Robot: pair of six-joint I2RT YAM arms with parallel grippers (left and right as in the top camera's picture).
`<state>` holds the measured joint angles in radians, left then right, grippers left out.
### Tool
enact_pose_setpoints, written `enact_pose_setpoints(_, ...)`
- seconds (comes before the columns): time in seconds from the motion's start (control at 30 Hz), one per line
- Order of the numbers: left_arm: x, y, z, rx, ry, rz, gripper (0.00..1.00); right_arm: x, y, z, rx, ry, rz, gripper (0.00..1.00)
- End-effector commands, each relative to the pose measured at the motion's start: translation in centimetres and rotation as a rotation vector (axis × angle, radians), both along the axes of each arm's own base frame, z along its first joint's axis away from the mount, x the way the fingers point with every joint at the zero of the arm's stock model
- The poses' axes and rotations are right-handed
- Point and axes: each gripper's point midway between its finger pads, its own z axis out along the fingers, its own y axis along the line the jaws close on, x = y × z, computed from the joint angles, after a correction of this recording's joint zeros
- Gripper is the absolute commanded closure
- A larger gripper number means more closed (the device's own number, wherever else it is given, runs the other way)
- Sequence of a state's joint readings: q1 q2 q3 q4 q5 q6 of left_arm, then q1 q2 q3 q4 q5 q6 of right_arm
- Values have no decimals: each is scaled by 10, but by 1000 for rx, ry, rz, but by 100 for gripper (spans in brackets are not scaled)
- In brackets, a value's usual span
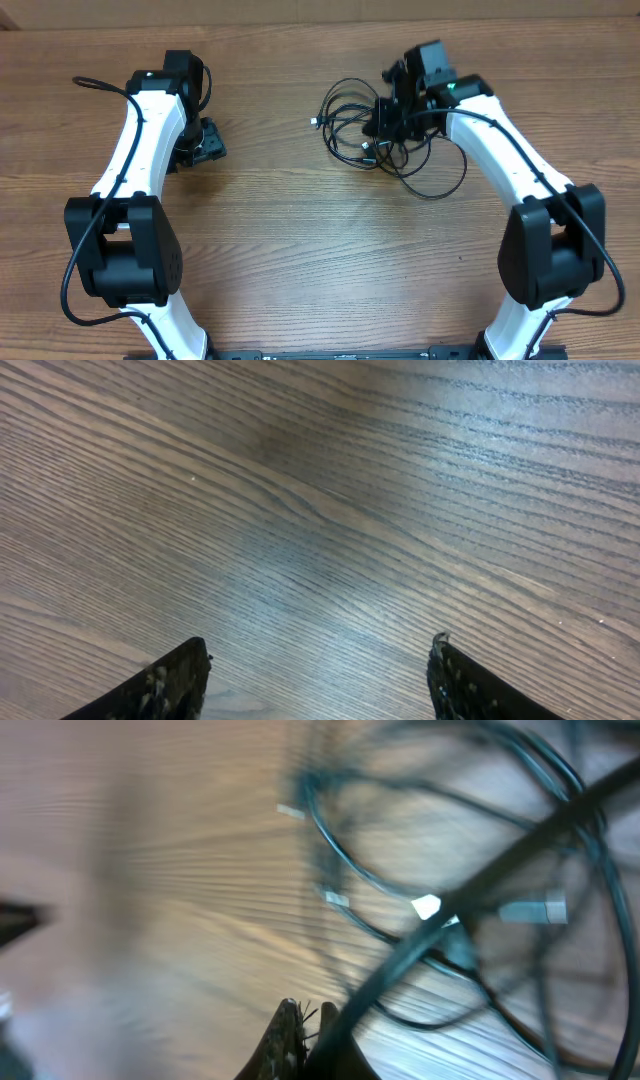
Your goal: Untangle cables
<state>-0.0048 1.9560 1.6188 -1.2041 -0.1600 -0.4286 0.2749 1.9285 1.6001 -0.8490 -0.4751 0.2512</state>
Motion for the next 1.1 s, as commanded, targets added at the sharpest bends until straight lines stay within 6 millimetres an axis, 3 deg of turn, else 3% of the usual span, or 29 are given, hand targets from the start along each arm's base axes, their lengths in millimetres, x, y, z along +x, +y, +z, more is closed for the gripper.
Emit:
enact_pose_setpoints(0.0, 4, -3, 10, -5, -36, 15, 30, 3, 23, 135, 173, -310, 139, 96)
enact_pose_setpoints(0.3, 5, -3, 10, -5, -39, 15, 30, 2, 23, 292, 257, -695, 155, 96)
enact_pose_setpoints(0.5, 5, -3, 10, -5, -39, 15, 30, -7, 20, 384, 350, -938, 129, 96)
enact_pose_setpoints(0.6, 5, -3, 10, -5, -40, 15, 30, -11, 16, 420, 399, -1033, 101, 96)
enact_pose_setpoints(0.73, 4, -3, 10, -5, -39, 15, 30, 3, -3, 441, 354, -1119, -47, 96)
enact_pose_setpoints(0.93, 4, -3, 10, -5, -39, 15, 30, 38, -61, 428, 104, -1129, -377, 96)
enact_pose_setpoints(1.07, 4, -3, 10, -5, -39, 14, 30, 44, -109, 430, -9, -1140, -553, 96)
